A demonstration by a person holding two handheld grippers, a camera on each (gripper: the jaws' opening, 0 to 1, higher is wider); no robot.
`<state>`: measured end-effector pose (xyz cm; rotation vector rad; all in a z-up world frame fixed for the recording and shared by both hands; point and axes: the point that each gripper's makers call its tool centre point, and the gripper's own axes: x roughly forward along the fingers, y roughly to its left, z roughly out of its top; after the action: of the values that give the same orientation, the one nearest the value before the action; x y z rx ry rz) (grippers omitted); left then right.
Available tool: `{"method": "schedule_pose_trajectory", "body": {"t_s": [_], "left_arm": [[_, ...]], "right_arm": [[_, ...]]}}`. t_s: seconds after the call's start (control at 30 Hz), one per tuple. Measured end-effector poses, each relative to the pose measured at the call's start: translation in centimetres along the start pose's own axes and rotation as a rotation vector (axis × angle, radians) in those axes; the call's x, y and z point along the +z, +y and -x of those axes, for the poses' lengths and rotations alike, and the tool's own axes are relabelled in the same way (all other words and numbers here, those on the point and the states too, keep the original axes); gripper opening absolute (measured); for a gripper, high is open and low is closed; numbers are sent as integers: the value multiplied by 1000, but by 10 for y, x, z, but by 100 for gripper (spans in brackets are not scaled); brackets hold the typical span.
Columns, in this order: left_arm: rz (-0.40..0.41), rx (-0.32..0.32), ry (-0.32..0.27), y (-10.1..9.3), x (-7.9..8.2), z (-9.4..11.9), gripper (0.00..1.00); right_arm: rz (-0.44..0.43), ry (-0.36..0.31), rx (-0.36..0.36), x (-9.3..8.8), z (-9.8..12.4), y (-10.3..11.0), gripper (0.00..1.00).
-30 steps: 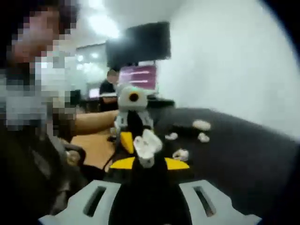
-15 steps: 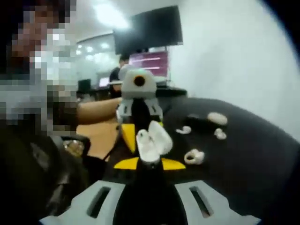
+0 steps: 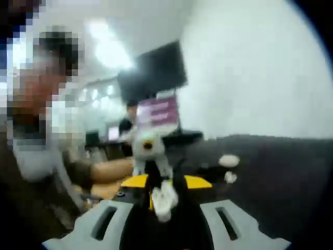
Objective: Pick up three earphones and place each one into its charging case using tactile feedback, ensure that each earphone is properly inserted and securely positioned inside the case.
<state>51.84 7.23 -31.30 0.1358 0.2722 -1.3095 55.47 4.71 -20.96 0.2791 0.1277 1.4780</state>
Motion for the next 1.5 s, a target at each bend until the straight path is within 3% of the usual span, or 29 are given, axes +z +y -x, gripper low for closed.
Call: {"method": "schedule_pose_trajectory", "body": {"t_s": [0.07,0.13,0.2,0.27,0.37,0.57,0.67,0.73,0.83,0.97,1.0,1.03,1.1,1.13,1.2,1.27,1.3,1.37,1.5], "left_arm": [[0,0,0,0,0,0,14],[-2,1,0,0,0,0,14],[-3,2,0,0,0,0,14],[1,2,0,0,0,0,14],[0,1,0,0,0,0,14],[0,1,-1,0,0,-1,14],[-3,4,-1,0,0,-2,14],[-3,4,0,0,0,-2,14],[-1,3,0,0,0,-2,14],[0,3,0,0,0,-3,14],[1,3,0,0,0,-3,14],[-1,3,1,0,0,-3,14],[-2,4,1,0,0,-3,14],[-1,3,1,-1,0,-3,14],[7,3,0,0,0,-3,14],[15,2,1,1,0,-3,14],[12,3,1,1,0,-3,14],[9,5,2,1,0,-3,14],[3,13,2,2,-1,-2,14]], "right_arm": [[-37,76,-138,-2,-17,-25,25],[4,215,-234,-18,-36,-46,21],[49,354,-263,-40,-54,-59,20],[79,472,-245,-61,-69,-62,20],[105,574,-234,-82,-86,-65,20],[20,583,-226,-91,-105,-64,20],[39,613,-220,-99,-109,-61,20],[60,646,-223,-105,-109,-60,12],[99,644,-222,-105,-108,-59,12],[160,518,-226,-75,-102,-58,12],[174,484,-228,-65,-97,-57,11],[194,443,-228,-55,-92,-55,4],[226,339,-240,-30,-76,-50,4],[206,317,-254,-27,-69,-47,4],[157,364,-307,-33,-56,-53,4],[245,453,-326,-49,-49,-65,4],[239,482,-331,-56,-47,-69,7],[134,518,-315,-69,-49,-71,9],[96,493,-330,-71,-51,-79,10]]}}
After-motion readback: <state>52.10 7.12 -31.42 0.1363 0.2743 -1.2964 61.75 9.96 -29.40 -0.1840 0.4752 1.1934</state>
